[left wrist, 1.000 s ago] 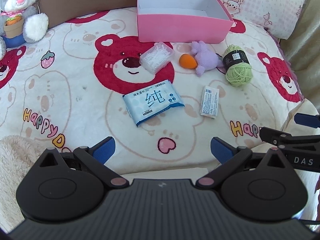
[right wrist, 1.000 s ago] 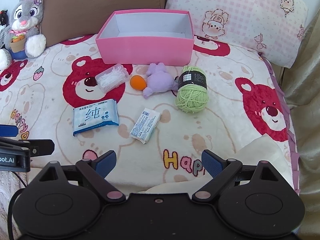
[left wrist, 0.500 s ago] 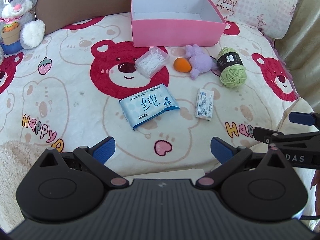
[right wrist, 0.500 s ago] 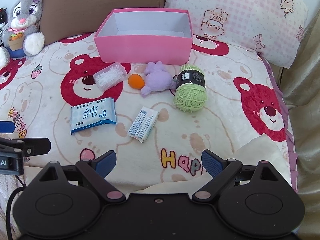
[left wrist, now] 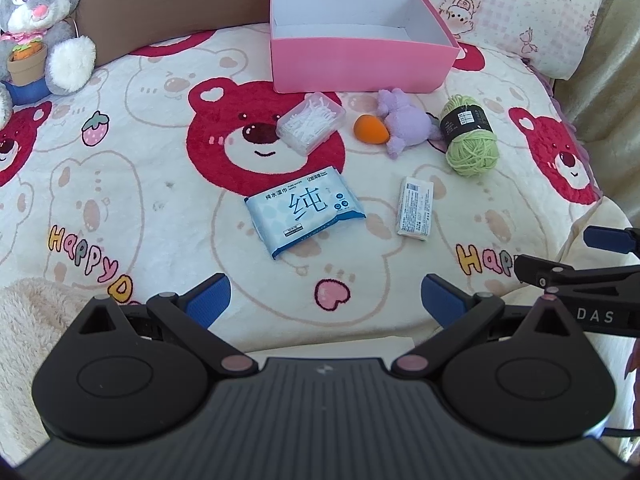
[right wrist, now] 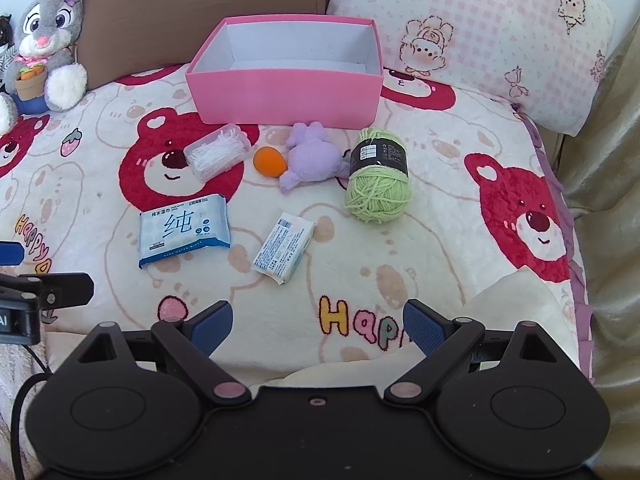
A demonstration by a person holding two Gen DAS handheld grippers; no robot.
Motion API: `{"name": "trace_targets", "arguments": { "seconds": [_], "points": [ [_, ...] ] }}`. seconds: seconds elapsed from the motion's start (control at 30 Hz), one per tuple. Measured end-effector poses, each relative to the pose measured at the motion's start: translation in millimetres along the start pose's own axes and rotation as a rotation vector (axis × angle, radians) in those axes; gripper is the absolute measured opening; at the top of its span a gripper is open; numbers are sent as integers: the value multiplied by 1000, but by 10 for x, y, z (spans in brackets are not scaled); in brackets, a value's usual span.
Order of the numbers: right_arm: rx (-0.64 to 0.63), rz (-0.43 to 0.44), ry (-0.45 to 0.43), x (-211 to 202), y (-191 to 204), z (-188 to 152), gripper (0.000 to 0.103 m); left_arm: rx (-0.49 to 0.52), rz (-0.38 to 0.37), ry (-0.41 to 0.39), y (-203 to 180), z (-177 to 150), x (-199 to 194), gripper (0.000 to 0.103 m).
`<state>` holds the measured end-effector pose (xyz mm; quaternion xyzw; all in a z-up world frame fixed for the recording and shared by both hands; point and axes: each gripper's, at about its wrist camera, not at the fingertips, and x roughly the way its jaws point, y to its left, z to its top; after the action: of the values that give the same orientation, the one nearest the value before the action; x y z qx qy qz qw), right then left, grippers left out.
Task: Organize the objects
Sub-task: 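Move the left tool toward the clear box of floss picks, then close the left gripper on the clear box of floss picks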
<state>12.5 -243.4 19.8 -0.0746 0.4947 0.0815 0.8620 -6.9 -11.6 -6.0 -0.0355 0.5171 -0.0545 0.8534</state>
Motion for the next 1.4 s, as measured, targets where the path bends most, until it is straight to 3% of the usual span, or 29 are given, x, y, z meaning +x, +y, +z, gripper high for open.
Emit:
{"name": "trace_targets", "arguments": {
  "seconds": [0.4,0.53,0.73,0.87,1.07,1.27,1.4],
  "points": [
    [-89,57,-65,-298,67,215,94,70,-12,-27,50,309,-298,103],
    [-201,125,-171,-399,172,254,94,104,-2,-41,91,518,-353,103],
    [-331,195,-296,-283,344,441,94,72,-49,-48,151,880,-245,102],
    [-357,276,-302,-152,398,675,94,59,-83,-37,170,1094,-77,101],
    [-377,287,-283,182,511,960,94,-20,-143,-8,309,1401,292,99],
    [-421,338,-260,578,682,1134,94,-103,-95,-24,401,1568,676,99],
    [-450,349,-240,818,754,1222,94,-154,-102,0,500,1569,906,99]
  ]
}}
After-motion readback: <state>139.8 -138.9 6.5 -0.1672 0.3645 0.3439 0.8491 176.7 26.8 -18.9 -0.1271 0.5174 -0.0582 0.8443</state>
